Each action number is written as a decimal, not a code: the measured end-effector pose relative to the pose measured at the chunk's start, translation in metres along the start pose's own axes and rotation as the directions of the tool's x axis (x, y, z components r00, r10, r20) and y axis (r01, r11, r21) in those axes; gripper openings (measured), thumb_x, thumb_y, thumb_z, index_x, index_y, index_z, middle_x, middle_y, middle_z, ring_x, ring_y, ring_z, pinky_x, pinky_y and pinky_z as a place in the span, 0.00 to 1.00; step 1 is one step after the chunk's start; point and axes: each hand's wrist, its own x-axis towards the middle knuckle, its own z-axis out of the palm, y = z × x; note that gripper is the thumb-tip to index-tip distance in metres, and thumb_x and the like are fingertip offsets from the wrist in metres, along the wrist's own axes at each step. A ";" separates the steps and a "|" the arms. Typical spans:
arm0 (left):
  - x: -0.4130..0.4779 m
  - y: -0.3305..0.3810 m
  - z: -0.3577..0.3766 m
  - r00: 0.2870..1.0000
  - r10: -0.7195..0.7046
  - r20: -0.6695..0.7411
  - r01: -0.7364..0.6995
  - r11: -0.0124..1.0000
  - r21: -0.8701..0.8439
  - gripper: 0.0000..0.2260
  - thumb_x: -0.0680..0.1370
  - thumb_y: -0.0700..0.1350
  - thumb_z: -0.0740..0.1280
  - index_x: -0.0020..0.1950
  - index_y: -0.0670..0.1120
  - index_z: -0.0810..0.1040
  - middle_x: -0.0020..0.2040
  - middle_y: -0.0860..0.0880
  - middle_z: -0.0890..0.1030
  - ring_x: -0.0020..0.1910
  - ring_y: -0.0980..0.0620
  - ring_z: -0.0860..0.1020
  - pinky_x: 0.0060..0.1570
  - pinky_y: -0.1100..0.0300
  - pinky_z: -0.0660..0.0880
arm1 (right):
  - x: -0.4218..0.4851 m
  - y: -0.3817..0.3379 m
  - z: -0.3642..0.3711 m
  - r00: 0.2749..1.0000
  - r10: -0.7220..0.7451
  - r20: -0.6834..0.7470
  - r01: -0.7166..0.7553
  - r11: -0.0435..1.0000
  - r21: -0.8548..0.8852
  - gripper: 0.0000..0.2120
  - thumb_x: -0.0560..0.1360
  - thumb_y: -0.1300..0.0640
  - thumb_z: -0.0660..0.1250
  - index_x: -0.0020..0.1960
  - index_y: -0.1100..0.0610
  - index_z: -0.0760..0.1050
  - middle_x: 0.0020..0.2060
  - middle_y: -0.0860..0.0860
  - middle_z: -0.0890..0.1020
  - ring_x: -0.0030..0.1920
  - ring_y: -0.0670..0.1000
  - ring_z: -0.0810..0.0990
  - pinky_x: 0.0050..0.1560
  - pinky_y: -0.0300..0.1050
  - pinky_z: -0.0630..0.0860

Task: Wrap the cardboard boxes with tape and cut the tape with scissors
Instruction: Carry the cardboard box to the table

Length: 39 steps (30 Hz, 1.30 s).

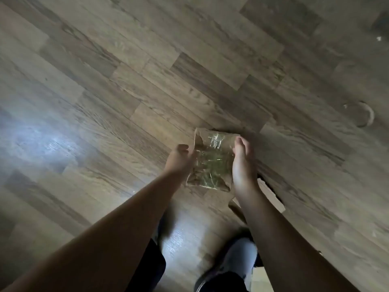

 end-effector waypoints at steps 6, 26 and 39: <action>0.022 -0.011 0.019 0.992 -0.061 0.112 0.049 0.993 0.106 0.10 0.78 0.44 0.63 0.56 0.43 0.78 0.42 0.48 0.79 0.43 0.48 0.76 0.34 0.62 0.68 | 0.018 0.028 0.005 0.990 -0.012 -0.143 -0.016 0.981 -0.196 0.16 0.80 0.49 0.60 0.66 0.51 0.70 0.62 0.49 0.75 0.53 0.47 0.75 0.42 0.39 0.67; -0.154 0.173 -0.145 0.983 0.005 -0.183 -0.035 0.986 -0.160 0.09 0.75 0.51 0.71 0.41 0.46 0.79 0.30 0.52 0.77 0.29 0.55 0.74 0.25 0.65 0.66 | -0.144 -0.238 -0.015 0.965 -0.252 -0.075 0.215 0.920 -0.327 0.20 0.79 0.54 0.62 0.70 0.51 0.69 0.61 0.54 0.78 0.59 0.55 0.77 0.59 0.47 0.73; -0.372 0.348 -0.334 0.906 0.180 -0.384 -0.324 0.878 -0.354 0.12 0.73 0.55 0.72 0.42 0.46 0.77 0.33 0.54 0.76 0.32 0.57 0.73 0.30 0.63 0.67 | -0.363 -0.484 -0.046 0.901 -0.430 -0.046 0.404 0.874 -0.270 0.22 0.80 0.52 0.60 0.74 0.50 0.66 0.68 0.51 0.74 0.66 0.52 0.73 0.62 0.41 0.68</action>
